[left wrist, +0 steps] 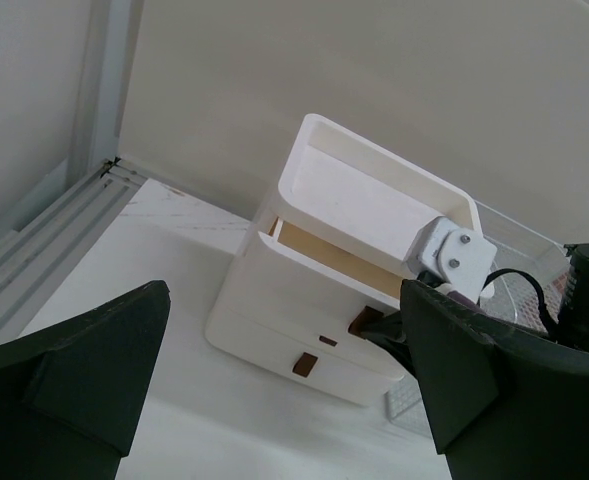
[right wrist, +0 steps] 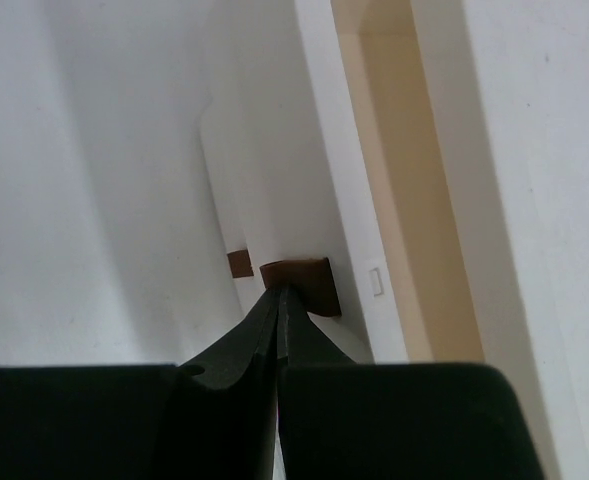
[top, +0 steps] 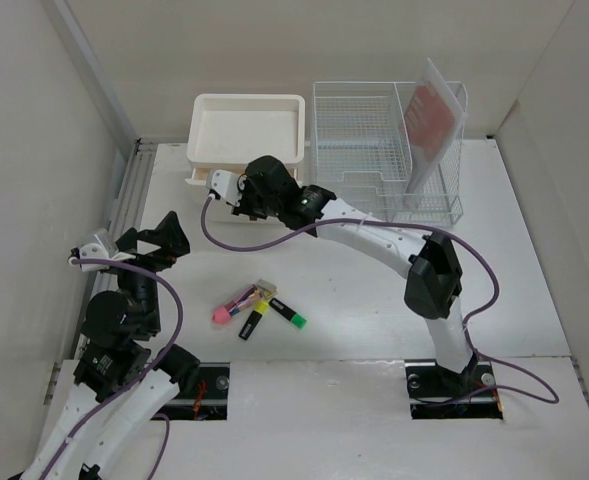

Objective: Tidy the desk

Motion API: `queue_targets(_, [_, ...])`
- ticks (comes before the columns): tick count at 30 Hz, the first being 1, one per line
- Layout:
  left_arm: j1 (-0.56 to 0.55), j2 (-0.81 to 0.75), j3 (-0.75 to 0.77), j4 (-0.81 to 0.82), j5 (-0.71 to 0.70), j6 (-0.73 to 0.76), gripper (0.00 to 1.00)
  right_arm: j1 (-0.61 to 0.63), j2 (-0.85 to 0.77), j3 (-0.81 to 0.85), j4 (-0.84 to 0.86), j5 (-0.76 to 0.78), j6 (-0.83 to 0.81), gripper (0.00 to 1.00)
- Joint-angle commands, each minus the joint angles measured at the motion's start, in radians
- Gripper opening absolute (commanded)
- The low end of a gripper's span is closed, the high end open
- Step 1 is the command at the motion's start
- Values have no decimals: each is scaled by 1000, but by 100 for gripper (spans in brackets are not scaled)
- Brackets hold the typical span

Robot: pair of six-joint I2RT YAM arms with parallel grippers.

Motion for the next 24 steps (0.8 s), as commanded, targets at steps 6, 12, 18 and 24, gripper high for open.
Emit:
queue_targets(6, [1, -18, -2, 46, 8, 14, 100, 9, 9, -14, 134, 203, 21, 0])
queue_targets(12, [1, -18, -2, 46, 8, 14, 100, 9, 18, -14, 176, 258, 30, 0])
queue_targets(18, [1, -18, -2, 46, 8, 14, 100, 18, 38, 4, 198, 314, 30, 0])
queue_targets(24, [1, -18, -2, 46, 8, 14, 100, 18, 84, 40, 221, 376, 21, 0])
